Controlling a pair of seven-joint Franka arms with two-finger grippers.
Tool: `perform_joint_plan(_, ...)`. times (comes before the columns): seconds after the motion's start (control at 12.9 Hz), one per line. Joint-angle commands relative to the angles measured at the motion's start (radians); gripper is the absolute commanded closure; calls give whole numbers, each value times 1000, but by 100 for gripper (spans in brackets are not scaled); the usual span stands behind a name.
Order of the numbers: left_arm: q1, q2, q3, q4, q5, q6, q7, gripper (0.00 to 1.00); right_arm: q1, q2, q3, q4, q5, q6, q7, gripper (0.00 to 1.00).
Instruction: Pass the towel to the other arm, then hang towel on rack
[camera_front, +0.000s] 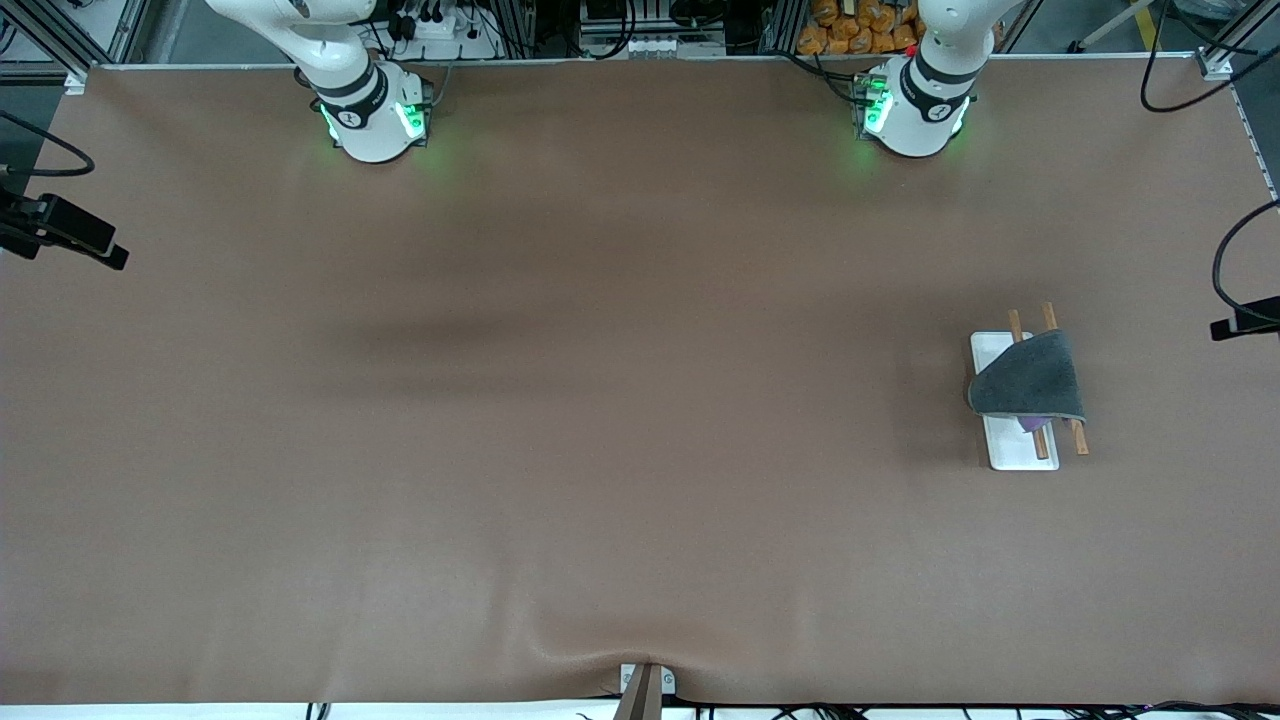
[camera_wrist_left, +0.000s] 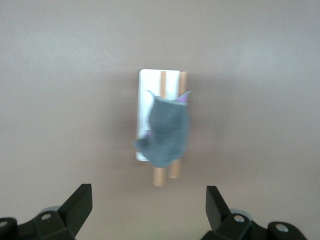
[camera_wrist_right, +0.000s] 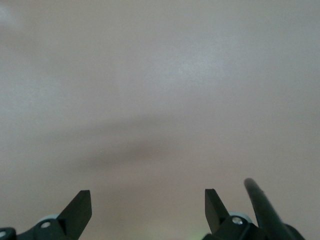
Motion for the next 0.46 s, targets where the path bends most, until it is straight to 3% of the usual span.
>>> perform_joint_plan(0.0, 2, -63, -99, -17, 9, -19, -258, 0, -15, -13, 13, -5, -20, 3, 13, 0)
perform_joint_plan(0.39, -9, -98, -260, 6, 185, -20, -286, 0, -15, -9, 13, 15, -9, 4, 15, 0)
